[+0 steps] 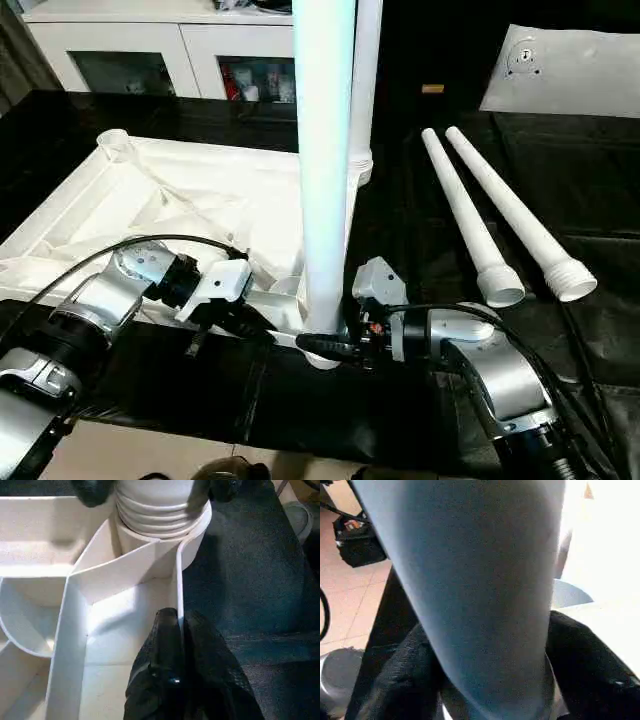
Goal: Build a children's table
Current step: Rotate leg to tighten
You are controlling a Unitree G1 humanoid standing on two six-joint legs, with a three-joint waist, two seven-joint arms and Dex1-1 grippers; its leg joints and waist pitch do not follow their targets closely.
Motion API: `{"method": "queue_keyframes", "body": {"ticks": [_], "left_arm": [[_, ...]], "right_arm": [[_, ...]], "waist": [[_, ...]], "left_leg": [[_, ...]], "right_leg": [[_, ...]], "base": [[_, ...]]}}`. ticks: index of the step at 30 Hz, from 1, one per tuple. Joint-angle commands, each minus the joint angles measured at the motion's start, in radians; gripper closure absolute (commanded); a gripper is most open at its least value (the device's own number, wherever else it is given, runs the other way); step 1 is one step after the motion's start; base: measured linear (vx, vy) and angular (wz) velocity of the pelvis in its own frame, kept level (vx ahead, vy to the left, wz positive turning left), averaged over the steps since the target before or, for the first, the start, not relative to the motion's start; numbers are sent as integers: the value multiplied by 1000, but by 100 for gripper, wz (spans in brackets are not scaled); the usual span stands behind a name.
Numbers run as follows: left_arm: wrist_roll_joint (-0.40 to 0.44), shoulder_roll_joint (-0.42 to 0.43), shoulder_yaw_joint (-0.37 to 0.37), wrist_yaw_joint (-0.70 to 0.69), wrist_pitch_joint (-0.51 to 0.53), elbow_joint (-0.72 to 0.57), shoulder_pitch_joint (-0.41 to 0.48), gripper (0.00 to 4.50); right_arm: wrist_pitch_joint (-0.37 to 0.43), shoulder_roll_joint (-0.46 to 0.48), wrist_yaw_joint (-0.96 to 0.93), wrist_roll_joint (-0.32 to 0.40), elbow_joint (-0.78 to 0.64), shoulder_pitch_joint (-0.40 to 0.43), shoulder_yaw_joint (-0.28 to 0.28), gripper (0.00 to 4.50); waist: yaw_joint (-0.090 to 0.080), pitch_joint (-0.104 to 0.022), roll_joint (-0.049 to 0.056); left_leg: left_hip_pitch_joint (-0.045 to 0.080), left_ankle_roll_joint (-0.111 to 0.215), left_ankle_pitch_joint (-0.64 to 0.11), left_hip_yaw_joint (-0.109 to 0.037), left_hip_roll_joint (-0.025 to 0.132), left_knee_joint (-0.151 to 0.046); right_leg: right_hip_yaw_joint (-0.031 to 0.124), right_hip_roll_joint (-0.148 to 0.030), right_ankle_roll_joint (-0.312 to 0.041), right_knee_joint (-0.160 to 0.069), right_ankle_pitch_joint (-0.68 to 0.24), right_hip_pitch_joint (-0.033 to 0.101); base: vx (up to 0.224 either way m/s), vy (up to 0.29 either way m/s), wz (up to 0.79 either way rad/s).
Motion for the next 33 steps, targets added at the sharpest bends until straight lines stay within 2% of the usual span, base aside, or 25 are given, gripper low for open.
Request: {"method": "queue_keyframes", "body": {"ticks": [1, 8, 9, 11, 12, 13, 14, 15, 17, 20, 21, 22, 23, 24, 25, 27, 30, 32, 33], "left_arm": [[-6, -4, -10, -42, -17, -8, -14, 450], [-19, -12, 7, -12, 22, -23, 3, 450], [-17, -21, 16, 23, 45, -29, 6, 450], [-5, -39, 33, 101, 79, -28, 7, 450], [6, -54, 45, 163, 101, -21, 5, 450], [14, -63, 53, 201, 114, -15, 2, 450], [18, -75, 63, 244, 128, -13, 0, 450], [23, -107, 90, 342, 170, -16, -3, 450], [27, -133, 111, 421, 208, -23, -4, 450], [37, -194, 156, 590, 311, -63, 3, 450], [37, -229, 183, 672, 365, -94, 11, 450], [36, -246, 191, 699, 385, -114, 17, 450], [37, -254, 195, 712, 396, -125, 20, 450], [38, -258, 197, 717, 401, -130, 21, 450], [39, -264, 197, 721, 408, -144, 27, 450], [46, -262, 184, 707, 403, -168, 41, 450], [48, -238, 164, 662, 387, -186, 55, 450], [50, -224, 154, 642, 384, -198, 62, 450], [53, -205, 144, 618, 381, -210, 69, 450]], "right_arm": [[18, 3, -5, 12, -8, 2, 8, 178], [62, 28, -50, 19, -46, 38, 13, 193], [70, 47, -87, 11, -53, 45, 11, 194], [95, 98, -181, -9, -46, 44, 3, 194], [101, 139, -252, -30, -28, 37, -2, 194], [104, 166, -296, -43, -15, 31, -5, 194], [107, 195, -338, -49, -2, 24, -14, 194], [102, 259, -439, -74, 32, 3, -30, 194], [103, 307, -517, -92, 57, -15, -42, 195], [127, 394, -664, -122, 101, -47, -66, 195], [159, 435, -724, -130, 115, -60, -83, 195], [158, 446, -754, -149, 122, -67, -83, 195], [156, 452, -771, -159, 125, -70, -83, 195], [155, 455, -778, -164, 126, -71, -82, 195], [146, 460, -780, -163, 128, -72, -84, 140], [109, 464, -779, -168, 133, -72, -89, 126], [81, 452, -770, -168, 120, -67, -98, 97], [69, 441, -756, -171, 113, -64, -97, 85], [53, 425, -734, -168, 101, -56, -99, 76]], "waist": [[-1, -73, -15], [0, -72, -15], [-2, -71, -19], [-4, -67, -17], [-12, -63, -13], [-19, -61, -16], [-19, -61, -16], [-29, -56, -12], [-36, -57, -15], [-53, -60, -16], [-57, -61, -16], [-57, -64, -20], [-58, -64, -19], [-58, -65, -19], [-57, -65, -19], [-59, -68, -21], [-64, -67, -16], [-66, -66, -14], [-69, -64, -10]], "left_leg": [[5, 115, -39, -32, 88, -61], [4, 114, -36, -32, 88, -62], [5, 110, -42, -31, 88, -63], [6, 94, -62, -31, 85, -65], [8, 73, -90, -31, 85, -70], [10, 49, -125, -34, 81, -73], [13, 43, -128, -33, 79, -72], [9, 20, -142, -36, 78, -79], [11, 7, -160, -39, 78, -81], [9, 16, -132, -37, 79, -79], [8, 24, -122, -36, 78, -77], [9, 36, -103, -34, 74, -73], [7, 42, -90, -33, 73, -72], [1, 57, -63, -33, 71, -70], [1, 66, -54, -33, 71, -70], [-2, 98, -29, -32, 70, -66], [-3, 113, -31, -34, 73, -67], [-1, 112, -42, -33, 73, -67], [-1, 109, -54, -35, 74, -69]], "right_leg": [[60, -107, -238, -57, -88, 62], [60, -108, -233, -58, -95, 61], [61, -107, -231, -60, -106, 60], [60, -107, -225, -65, -155, 59], [61, -106, -219, -71, -202, 53], [59, -107, -200, -80, -273, 56], [60, -108, -190, -85, -296, 56], [58, -105, -175, -87, -342, 53], [56, -106, -161, -91, -375, 57], [63, -104, -183, -85, -287, 56], [63, -104, -196, -83, -260, 57], [63, -104, -199, -83, -242, 58], [63, -104, -201, -82, -230, 59], [63, -102, -198, -79, -204, 62], [62, -101, -195, -79, -194, 61], [61, -101, -201, -73, -132, 63], [58, -100, -207, -71, -119, 63], [59, -99, -209, -73, -126, 62], [59, -99, -214, -73, -128, 62]], "base": [[0, 0, 0], [0, 0, 0], [0, 0, 0], [0, 0, 0], [0, 0, 0], [0, 0, 0], [0, 0, 0], [0, 0, 0], [0, 0, 0], [0, 0, 0], [0, 0, 0], [0, 0, 0], [0, 0, 0], [0, 0, 0], [0, 0, 0], [0, 0, 0], [0, 0, 0], [0, 0, 0], [0, 0, 0]]}}
